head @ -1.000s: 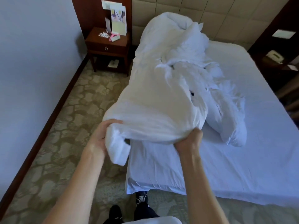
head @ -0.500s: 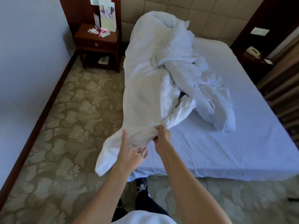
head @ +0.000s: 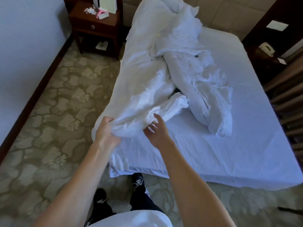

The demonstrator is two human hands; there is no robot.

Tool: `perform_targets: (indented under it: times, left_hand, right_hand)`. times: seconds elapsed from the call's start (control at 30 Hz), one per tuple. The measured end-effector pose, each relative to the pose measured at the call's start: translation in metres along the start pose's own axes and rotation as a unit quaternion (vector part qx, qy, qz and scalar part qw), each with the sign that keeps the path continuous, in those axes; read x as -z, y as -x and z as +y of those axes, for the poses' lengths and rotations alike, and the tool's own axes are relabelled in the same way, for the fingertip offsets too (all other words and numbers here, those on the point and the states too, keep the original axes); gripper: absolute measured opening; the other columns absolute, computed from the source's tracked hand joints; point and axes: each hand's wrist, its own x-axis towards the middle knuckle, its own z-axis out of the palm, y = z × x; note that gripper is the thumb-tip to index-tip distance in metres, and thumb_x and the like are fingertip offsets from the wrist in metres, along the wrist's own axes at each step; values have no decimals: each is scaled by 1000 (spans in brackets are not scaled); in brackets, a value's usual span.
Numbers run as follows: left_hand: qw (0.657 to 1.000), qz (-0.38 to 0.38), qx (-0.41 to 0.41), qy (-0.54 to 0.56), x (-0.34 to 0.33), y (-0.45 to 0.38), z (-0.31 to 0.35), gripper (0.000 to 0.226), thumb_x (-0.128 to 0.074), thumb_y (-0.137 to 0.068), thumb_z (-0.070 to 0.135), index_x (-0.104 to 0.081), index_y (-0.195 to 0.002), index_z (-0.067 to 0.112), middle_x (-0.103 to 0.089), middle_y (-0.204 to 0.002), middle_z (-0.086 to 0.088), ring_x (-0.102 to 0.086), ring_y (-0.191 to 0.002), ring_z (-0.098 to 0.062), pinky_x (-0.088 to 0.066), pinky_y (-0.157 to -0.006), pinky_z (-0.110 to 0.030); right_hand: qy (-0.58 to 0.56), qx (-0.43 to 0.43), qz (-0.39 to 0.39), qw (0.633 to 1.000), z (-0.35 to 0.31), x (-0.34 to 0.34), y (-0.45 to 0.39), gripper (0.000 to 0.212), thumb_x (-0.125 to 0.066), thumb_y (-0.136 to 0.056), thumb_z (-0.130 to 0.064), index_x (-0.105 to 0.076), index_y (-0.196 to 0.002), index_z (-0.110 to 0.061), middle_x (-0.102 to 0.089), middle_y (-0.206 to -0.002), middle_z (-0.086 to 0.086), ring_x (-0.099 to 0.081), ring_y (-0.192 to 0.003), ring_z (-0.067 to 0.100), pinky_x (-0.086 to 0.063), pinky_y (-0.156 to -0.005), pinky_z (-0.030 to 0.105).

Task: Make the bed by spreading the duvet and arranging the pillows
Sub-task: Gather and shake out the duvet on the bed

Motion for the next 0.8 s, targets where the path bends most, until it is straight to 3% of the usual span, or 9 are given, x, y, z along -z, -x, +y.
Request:
perform_targets:
  times: [0.07,0.13,0.23,0.4,0.5,0.6,0.7,0.73,0.8]
  left_hand:
    - [1000,0,-7,-18,-1,1,-1,15,-52,-87,12,-67,-86,9,-71,-99,-8,-70,-82,-23,-54,-81,-36]
    - [998,-10,-19,-62,-2,6,-3,18,-52,-86,12,-69,-93,9,-72,-92,-7,-71,-78,-22,-53,-76,-33]
    - [994,-49,-37,-94,-5,10,-5,37,-55,-86,13,-65,-120,9,-67,-118,-13,-65,-107,-29,-50,-90,-39]
    - [993,-44,-54,-91,-12,13,-8,43,-58,-86,6,-61,-129,4,-66,-123,-14,-64,-113,-31,-56,-88,-45]
    - [991,-29,-58,-118,-21,17,-3,24,-54,-91,12,-67,-111,6,-73,-102,-10,-71,-92,-25,-57,-75,-35]
    - [989,8,-127,-81,-26,14,11,31,-47,-100,17,-59,-123,0,-76,-79,2,-71,-78,-8,-55,-80,-24]
    - [982,63,-158,-77,-23,7,24,36,-59,-90,42,-65,-110,12,-72,-109,-4,-68,-97,-16,-52,-91,-32]
    - [961,111,-182,-175,-27,2,21,50,-62,-81,51,-64,-113,13,-67,-118,-8,-66,-103,-21,-52,-91,-37]
    - [835,236,-290,-404,-41,0,-2,82,-60,-63,61,-58,-126,9,-59,-128,-18,-58,-114,-33,-49,-94,-45]
  right_hand:
    - [22,-7,7,1000,-31,11,-31,45,-64,-89,-43,-51,-53,-20,-37,-46,-2,-42,-39,11,-45,-44,20]
    - [128,7,90,988,-60,13,-57,39,-77,-77,-48,-56,-77,-16,-45,-64,3,-54,-60,16,-53,-56,25]
    - [228,5,147,962,-87,18,-95,58,-85,-71,-45,-54,-102,-7,-59,-84,7,-63,-80,22,-59,-67,33]
    - [373,-62,98,921,-93,28,-125,18,-67,-87,-13,-58,-100,-5,-58,-79,9,-58,-63,18,-49,-47,25]
    - [281,-33,63,957,-93,41,-123,14,-43,-95,-1,-51,-100,-12,-56,-88,9,-56,-71,20,-52,-60,31]
    - [111,47,49,992,-98,55,-88,29,-36,-93,1,-51,-107,-19,-59,-92,5,-58,-80,22,-53,-69,36]
    - [21,163,8,986,-83,59,-36,29,-35,-92,2,-55,-99,-19,-61,-94,8,-57,-85,22,-50,-78,36]
    - [33,197,-13,980,-72,58,-17,28,-37,-91,-1,-56,-101,-19,-61,-96,10,-55,-87,23,-47,-81,39]
    - [83,241,-49,966,-53,53,12,28,-41,-87,-8,-59,-104,-22,-62,-95,8,-53,-88,22,-46,-80,37]
